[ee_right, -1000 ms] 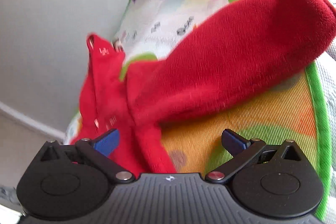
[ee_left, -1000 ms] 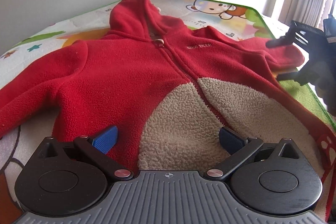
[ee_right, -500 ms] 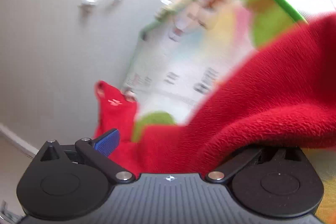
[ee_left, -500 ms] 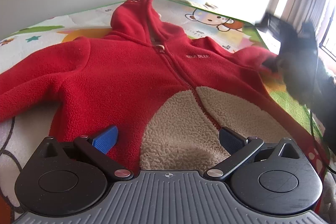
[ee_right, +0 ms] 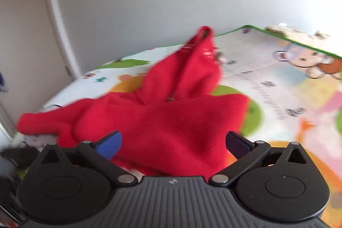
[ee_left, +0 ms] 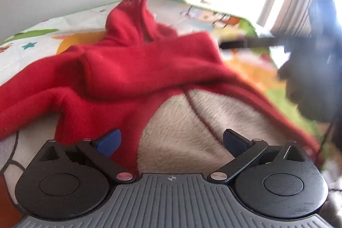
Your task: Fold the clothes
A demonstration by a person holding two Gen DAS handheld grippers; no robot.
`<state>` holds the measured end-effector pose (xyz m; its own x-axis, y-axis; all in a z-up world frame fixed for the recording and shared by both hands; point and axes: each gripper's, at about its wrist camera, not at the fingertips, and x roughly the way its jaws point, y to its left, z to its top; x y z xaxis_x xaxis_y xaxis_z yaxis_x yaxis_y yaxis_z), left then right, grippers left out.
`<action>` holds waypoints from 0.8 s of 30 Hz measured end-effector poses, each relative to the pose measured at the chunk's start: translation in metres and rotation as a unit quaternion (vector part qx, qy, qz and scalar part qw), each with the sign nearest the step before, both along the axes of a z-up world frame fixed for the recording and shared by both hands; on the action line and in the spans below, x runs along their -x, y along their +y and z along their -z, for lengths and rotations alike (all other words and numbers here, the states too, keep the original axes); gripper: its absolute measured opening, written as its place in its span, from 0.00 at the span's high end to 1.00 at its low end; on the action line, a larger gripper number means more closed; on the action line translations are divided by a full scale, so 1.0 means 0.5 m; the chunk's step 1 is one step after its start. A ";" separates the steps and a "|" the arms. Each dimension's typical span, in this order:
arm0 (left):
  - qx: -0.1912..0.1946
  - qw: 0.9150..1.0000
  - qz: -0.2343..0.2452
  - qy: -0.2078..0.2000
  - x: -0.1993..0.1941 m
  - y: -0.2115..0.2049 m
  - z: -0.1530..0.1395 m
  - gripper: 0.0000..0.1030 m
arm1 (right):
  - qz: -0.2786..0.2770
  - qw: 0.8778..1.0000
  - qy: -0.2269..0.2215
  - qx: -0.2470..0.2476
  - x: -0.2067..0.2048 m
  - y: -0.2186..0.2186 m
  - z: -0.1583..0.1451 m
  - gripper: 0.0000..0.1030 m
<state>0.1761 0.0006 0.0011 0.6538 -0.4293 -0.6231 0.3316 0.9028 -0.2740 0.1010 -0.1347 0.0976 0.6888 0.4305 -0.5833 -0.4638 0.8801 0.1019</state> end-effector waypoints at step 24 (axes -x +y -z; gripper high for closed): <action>0.180 0.914 -0.354 0.080 -0.042 0.305 0.061 0.00 | 0.109 0.988 -0.069 0.085 0.057 -0.069 0.074 0.00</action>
<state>0.1971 0.1531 -0.0296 0.7597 -0.1300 -0.6372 -0.3719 0.7170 -0.5896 0.0727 -0.1690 0.0607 0.8327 0.1661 -0.5282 -0.2597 0.9597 -0.1077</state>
